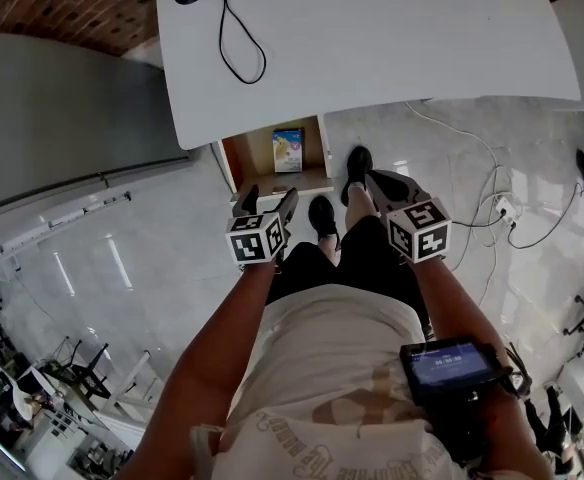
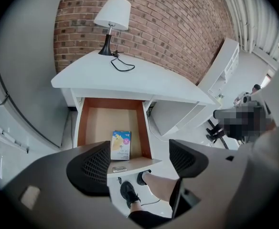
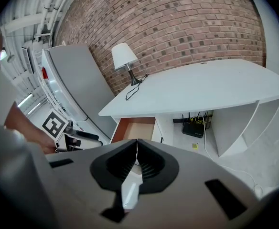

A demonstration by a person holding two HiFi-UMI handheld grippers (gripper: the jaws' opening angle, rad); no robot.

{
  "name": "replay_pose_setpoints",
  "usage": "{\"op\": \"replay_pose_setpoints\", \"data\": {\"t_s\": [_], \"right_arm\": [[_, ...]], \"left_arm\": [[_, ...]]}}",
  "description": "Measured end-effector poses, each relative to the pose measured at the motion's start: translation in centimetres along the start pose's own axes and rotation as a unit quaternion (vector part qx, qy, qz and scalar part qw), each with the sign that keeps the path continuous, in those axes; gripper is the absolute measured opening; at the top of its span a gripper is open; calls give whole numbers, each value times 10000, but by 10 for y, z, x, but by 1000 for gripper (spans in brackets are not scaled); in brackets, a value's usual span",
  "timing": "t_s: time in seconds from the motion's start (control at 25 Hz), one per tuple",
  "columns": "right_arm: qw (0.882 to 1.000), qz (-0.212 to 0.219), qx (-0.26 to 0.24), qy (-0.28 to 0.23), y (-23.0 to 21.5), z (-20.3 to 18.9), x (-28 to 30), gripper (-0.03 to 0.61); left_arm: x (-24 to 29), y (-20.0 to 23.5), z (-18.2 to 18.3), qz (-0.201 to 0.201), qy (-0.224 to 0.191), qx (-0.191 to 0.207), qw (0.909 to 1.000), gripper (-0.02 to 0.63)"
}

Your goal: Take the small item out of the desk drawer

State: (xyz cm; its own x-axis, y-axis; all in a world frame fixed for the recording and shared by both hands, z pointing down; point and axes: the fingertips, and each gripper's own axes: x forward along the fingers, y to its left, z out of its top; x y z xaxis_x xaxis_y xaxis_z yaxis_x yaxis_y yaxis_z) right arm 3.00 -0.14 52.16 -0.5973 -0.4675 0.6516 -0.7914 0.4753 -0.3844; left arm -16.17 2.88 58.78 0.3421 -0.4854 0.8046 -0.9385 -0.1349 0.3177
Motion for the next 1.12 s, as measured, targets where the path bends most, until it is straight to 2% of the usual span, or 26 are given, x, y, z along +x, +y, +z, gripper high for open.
{"op": "replay_pose_setpoints", "data": {"t_s": [0.4,0.6,1.12], "right_arm": [[9998,75,196,56,-1,-18,16,6],[9994,273,87,196,-1,-24,26,6],[9971,540,150,515,-39,-54,52,6]], "left_arm": [[19,2,-17,-47,255,-15,9997,364],[35,1,-16,76,371,13,9993,364],[102,-2,-14,382,579,115,9975,364]]}}
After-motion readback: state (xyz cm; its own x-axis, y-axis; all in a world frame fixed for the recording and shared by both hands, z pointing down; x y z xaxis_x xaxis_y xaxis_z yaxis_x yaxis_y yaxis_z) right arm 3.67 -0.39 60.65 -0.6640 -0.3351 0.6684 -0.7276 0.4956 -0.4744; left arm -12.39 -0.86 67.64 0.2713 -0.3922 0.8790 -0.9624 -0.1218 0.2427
